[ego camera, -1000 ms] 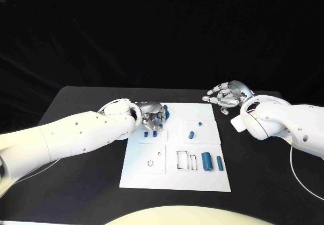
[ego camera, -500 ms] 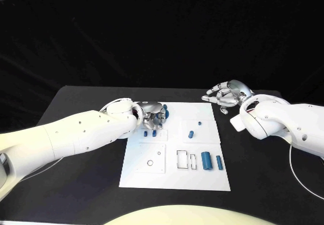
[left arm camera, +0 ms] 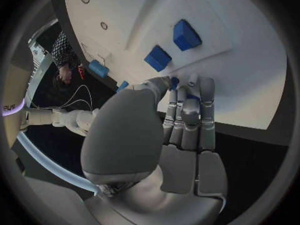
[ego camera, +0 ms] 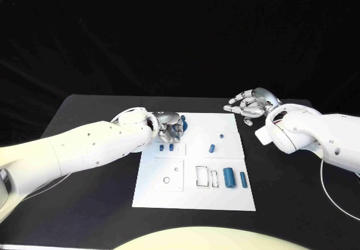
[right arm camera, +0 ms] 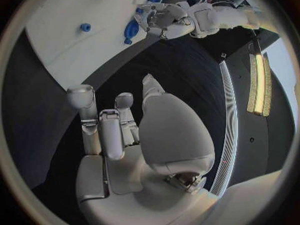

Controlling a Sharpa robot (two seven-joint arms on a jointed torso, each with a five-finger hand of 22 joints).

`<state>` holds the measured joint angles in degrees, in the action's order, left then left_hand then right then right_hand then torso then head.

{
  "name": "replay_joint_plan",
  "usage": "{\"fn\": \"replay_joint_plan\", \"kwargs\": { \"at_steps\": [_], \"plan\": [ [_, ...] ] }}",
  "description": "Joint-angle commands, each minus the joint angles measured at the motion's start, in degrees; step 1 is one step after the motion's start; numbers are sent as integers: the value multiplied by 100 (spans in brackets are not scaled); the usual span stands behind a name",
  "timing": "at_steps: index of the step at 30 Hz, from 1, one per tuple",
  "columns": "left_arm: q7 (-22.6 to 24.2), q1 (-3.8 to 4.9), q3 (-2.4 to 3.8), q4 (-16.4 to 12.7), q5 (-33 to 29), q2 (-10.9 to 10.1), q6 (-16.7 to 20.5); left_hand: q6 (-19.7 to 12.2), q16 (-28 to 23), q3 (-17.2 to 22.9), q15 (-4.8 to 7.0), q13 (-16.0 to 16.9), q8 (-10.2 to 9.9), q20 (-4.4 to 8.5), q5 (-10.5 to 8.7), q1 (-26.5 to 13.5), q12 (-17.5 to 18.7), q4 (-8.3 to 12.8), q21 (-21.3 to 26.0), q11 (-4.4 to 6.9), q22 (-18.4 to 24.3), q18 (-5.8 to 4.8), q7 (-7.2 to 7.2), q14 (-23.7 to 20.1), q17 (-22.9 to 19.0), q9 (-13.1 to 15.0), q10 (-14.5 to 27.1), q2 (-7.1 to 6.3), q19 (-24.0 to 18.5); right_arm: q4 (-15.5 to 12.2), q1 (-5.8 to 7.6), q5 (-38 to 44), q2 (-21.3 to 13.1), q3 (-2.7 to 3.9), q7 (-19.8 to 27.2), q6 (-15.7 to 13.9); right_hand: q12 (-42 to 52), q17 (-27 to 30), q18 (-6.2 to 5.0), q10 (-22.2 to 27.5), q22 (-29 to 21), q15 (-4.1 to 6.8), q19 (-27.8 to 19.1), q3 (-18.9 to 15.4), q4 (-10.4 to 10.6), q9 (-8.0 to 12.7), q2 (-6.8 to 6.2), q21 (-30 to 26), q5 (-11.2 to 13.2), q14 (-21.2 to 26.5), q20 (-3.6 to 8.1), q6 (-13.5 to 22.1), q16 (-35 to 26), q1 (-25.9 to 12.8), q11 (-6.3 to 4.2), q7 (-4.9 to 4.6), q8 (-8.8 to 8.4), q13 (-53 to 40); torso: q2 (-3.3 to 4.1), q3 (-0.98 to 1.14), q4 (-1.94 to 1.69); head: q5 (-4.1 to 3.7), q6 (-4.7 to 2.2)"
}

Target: Assemble the parts on the task board

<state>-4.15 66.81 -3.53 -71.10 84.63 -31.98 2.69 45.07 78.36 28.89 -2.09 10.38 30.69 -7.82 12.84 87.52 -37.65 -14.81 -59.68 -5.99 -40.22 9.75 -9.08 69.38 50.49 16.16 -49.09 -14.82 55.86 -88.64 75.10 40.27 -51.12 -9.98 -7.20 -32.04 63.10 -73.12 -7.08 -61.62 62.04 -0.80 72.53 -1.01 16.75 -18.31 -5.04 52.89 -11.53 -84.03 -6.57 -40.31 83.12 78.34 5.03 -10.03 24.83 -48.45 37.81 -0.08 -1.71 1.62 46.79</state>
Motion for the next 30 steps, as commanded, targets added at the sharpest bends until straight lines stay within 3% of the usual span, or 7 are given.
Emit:
{"fn": "replay_joint_plan", "kwargs": {
  "at_steps": [1,7,9,16,26,30],
  "plan": [
    [-75,-16,-16,11,-94,7,-329,72,57,99,6,-17,-37,3,-26,73,37,39,-92,17,-106,55,-5,77,22,-19,-91,39,68,-1,-4,27,6,1,75,22,-14,-8,-82,21,0,23,-4,31,-17,9,36,-21,34,-169,6,35,-11,14,-5,14,31,6,-3,-3,-3,-2,5],
    [-72,-16,-16,7,-124,8,-391,265,190,313,64,-58,-33,37,-42,124,56,234,-369,80,-433,9,28,254,207,-41,-313,81,217,0,-6,27,8,1,76,23,-14,-8,-82,21,0,23,-4,31,-17,9,36,-21,34,-169,6,35,-11,14,-5,14,31,6,-1,0,-1,2,6],
    [-75,-16,-16,6,-127,7,-385,398,229,485,108,-129,-111,71,-55,112,214,384,-528,114,-607,-17,50,351,266,-54,-510,90,283,1,-6,27,10,1,77,24,-14,-8,-82,21,0,23,-4,31,-17,9,36,-21,34,-169,6,35,-11,14,-5,14,31,6,-1,-1,-1,1,5],
    [-53,-17,-16,2,-129,0,-225,688,316,655,164,-172,-207,113,-59,7,427,607,-816,170,-978,-78,96,573,478,-23,-870,152,510,-1,-7,27,12,1,81,25,-10,-8,-82,16,1,24,0,34,-14,11,40,-22,35,-170,7,36,-13,16,-6,14,36,6,0,-1,-2,4,11],
    [36,-18,-12,-71,-203,-59,84,793,353,704,178,-178,-271,129,-61,-88,546,691,-912,190,-1105,-101,107,669,576,1,-1001,167,600,-14,-9,27,10,1,86,22,-9,-8,-82,15,-2,24,0,34,-12,13,45,-28,36,-171,8,36,-14,14,-7,15,39,7,3,1,1,13,-29],
    [77,-19,19,-161,-285,-132,174,807,362,713,179,-180,-292,132,-60,-110,578,712,-921,190,-1112,-102,106,691,602,5,-1023,162,607,-17,-9,27,7,1,85,21,-9,-8,-82,15,-2,24,0,34,-12,13,45,-28,36,-171,8,36,-14,14,-7,15,39,7,-4,2,3,13,-24]
  ]
}}
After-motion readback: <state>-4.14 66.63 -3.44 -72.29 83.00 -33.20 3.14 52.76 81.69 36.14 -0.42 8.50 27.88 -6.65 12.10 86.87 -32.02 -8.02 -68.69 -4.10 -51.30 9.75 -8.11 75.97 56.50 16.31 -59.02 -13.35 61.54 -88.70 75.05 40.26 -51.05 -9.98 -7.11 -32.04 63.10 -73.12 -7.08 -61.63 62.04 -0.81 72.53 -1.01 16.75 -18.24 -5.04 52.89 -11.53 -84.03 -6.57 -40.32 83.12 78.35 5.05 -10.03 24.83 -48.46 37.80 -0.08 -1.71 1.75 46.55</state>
